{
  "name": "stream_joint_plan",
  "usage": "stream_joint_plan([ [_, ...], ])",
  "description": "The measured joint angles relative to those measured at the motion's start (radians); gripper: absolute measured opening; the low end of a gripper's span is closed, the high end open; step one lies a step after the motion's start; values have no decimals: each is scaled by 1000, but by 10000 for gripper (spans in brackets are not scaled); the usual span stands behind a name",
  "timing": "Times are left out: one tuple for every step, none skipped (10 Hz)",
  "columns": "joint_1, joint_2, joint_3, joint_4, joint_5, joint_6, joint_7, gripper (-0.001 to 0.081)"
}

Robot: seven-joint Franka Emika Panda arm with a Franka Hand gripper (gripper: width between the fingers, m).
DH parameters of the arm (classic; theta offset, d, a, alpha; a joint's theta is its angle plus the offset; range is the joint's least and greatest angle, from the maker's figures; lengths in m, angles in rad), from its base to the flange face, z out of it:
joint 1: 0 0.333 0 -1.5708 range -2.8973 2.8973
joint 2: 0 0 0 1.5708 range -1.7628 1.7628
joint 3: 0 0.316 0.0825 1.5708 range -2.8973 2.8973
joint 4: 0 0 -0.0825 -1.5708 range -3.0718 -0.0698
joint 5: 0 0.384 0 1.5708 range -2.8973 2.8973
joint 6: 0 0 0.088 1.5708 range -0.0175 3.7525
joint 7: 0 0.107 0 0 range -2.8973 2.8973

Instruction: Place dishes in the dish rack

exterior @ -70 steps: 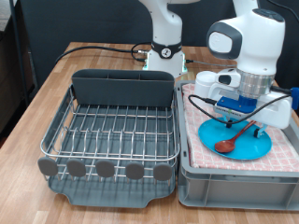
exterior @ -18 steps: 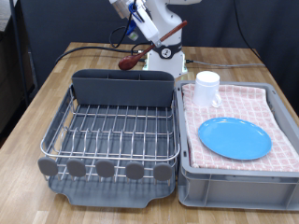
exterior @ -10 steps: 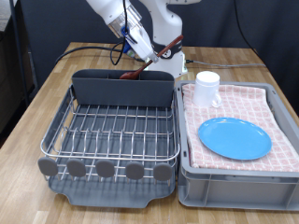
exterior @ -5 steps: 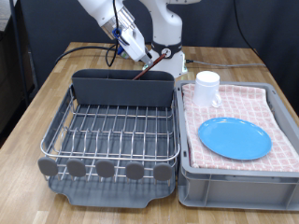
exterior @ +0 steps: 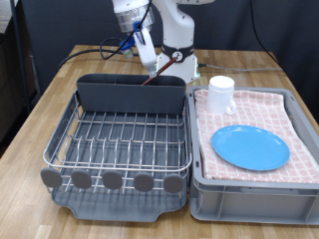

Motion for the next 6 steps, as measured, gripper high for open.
stream_joint_plan([
  [-29,-23,76,3,-79,1,114,797],
  [-58,-50,148,9,-150,-16,221,797],
  [-74,-79,204,21,-194,-48,300,802],
  [-78,-108,244,35,-214,-90,355,802],
  [-78,-138,275,50,-225,-132,389,802],
  [-72,-166,295,66,-226,-161,395,802],
])
